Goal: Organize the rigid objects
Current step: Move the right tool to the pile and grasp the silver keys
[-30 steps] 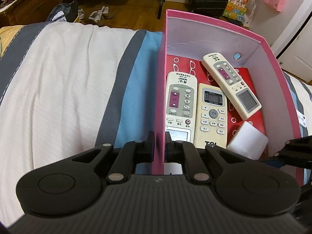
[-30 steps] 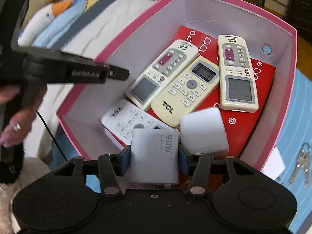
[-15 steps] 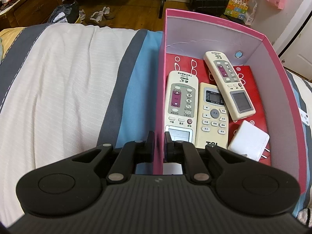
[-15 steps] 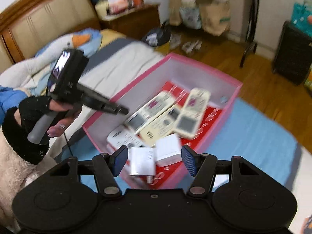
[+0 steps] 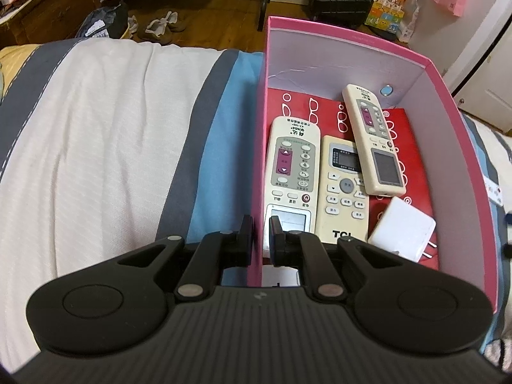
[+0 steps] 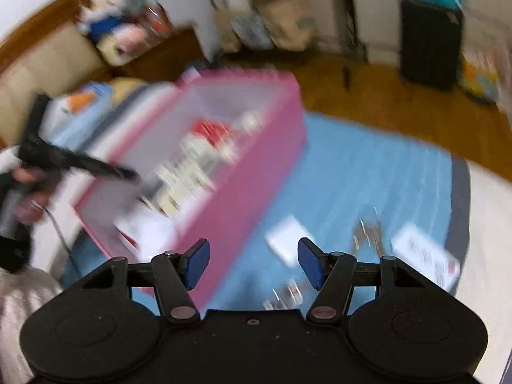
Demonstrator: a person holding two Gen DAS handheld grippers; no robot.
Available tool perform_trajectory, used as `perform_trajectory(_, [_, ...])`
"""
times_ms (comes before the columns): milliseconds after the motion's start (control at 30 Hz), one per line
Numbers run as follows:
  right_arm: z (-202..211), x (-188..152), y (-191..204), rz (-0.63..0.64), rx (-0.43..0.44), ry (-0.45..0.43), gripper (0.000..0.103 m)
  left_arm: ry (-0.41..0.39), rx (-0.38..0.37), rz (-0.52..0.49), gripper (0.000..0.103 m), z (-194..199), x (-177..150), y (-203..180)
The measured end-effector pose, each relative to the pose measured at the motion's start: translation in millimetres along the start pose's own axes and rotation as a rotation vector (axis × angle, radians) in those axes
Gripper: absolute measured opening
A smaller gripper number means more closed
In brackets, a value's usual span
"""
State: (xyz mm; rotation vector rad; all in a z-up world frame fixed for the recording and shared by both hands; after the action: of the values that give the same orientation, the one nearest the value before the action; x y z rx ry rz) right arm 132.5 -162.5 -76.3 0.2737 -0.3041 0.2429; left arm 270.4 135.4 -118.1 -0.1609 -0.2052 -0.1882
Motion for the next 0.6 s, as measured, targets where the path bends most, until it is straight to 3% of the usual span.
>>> perform_trajectory(133, [-29.5,-4.4,-2.1,-0.054,0.008,0.100,0.066,-0.009,0.005,-0.002,0.009,2.3,-0.5,-1.7])
perform_trajectory(200, [-44.9,-2.8,-6.3,-0.149,0.045,0.102,0.066,-0.012,0.007,-0.002,0.009,2.2,-1.5,-2.1])
perform_trajectory(267, [-63.9,-6.9,-9.0,-0.225,0.011,0.127,0.064,-0.014,0.007,0.004,0.009,2.6,-1.8,-2.2])
perform_trajectory(367, [-73.1,-12.2,-1.3,-0.214,-0.091,0.094,0.051,-0.017,0.012,0.010,0.008,2.8,-2.3,-3.0])
perform_trajectory(433, [-70.1,-14.9,2.3,-0.212,-0.144,0.067,0.023,-0.017,0.021,0.015,0.007,3.3,-3.7,-3.0])
perform_trajectory(600, [-54.2,-22.8,-2.2,-0.287,-0.098,-0.025,0.021,-0.005,0.036,0.004,0.007,3.8,-4.0,-5.1])
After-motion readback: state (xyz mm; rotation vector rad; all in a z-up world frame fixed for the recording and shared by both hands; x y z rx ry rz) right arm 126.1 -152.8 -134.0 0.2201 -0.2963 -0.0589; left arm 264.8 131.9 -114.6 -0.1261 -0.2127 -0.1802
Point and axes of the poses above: each gripper's, at about its wrist camera, not at the fingertips, and z roughly against the way its jaws point, y to its left, x to its top, the point moved 4 cm from there along -z, roughly the way its jaws point, and after that the axes turned 14 degrees about y, right-handed, at the moved point
